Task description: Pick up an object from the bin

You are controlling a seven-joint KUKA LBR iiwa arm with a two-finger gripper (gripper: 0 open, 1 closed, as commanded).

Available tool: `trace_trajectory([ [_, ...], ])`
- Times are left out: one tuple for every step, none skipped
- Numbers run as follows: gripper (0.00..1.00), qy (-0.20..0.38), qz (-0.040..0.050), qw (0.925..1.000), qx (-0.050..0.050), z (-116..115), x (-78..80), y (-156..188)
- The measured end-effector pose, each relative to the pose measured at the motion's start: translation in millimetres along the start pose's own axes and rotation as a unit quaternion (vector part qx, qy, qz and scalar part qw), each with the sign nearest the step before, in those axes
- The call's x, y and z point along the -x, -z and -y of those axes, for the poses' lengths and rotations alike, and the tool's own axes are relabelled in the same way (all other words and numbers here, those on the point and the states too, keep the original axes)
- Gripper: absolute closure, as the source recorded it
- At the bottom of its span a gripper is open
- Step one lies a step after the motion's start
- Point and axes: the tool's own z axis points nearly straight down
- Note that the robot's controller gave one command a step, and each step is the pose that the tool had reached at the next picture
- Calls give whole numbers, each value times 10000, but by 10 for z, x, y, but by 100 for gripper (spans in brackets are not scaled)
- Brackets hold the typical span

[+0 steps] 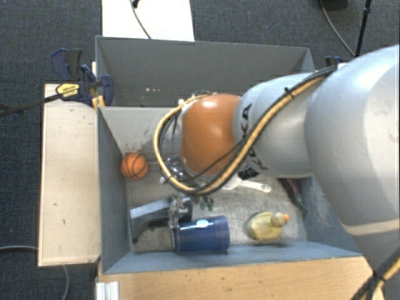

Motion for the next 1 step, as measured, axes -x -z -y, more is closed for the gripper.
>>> trace_trajectory([
  [100, 23, -75, 10000, -32, 25, -37, -42],
])
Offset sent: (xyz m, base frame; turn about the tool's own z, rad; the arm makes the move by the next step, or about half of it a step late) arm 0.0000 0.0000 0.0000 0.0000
